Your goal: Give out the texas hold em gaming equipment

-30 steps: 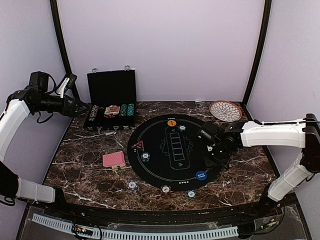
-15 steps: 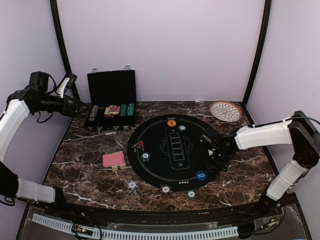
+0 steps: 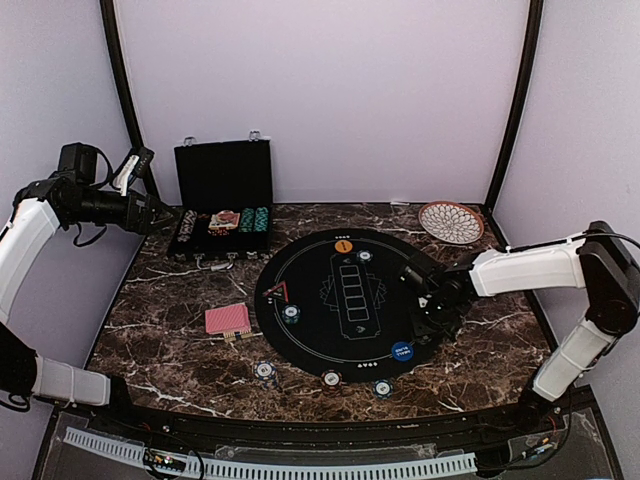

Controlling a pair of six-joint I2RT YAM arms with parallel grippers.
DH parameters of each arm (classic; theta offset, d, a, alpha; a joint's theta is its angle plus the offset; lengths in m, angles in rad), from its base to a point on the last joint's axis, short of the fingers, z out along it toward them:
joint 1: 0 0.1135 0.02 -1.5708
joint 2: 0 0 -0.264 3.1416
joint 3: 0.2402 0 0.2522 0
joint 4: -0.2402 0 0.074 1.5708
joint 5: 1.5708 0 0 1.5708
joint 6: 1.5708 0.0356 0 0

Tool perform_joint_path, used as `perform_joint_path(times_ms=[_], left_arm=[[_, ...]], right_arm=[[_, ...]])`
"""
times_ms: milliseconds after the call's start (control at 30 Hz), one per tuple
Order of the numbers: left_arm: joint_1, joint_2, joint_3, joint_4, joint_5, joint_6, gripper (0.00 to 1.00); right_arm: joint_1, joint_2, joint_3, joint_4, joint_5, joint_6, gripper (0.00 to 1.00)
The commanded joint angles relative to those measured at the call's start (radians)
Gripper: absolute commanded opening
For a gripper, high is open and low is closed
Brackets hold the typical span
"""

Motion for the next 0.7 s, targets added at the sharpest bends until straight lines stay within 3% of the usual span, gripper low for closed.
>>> perform_joint_path(times_ms=[0, 267, 467, 667], left_arm=[[0.004, -0.021, 0.019, -0.024, 0.009, 0.016, 0.99], [0.003, -0.019, 0.025, -0.026, 0.006, 0.019, 0.99], [0.003, -0.024, 0.028, -0.036, 0.004, 0.024, 0.99], [0.003, -0.033, 0.026, -0.038, 0.016, 0.024, 0.99]], right_arm=[[0.013, -0.062, 0.080, -0.096, 0.079, 0.005, 0.58], [0.232, -0.050, 0.318, -0.267, 0.115, 0.040, 0.63], [0.469, 0.051, 0.449, -0.260, 0.029, 0.052, 0.78], [0.586, 0.194, 0.543, -0.255, -0.006, 0.043, 0.86]])
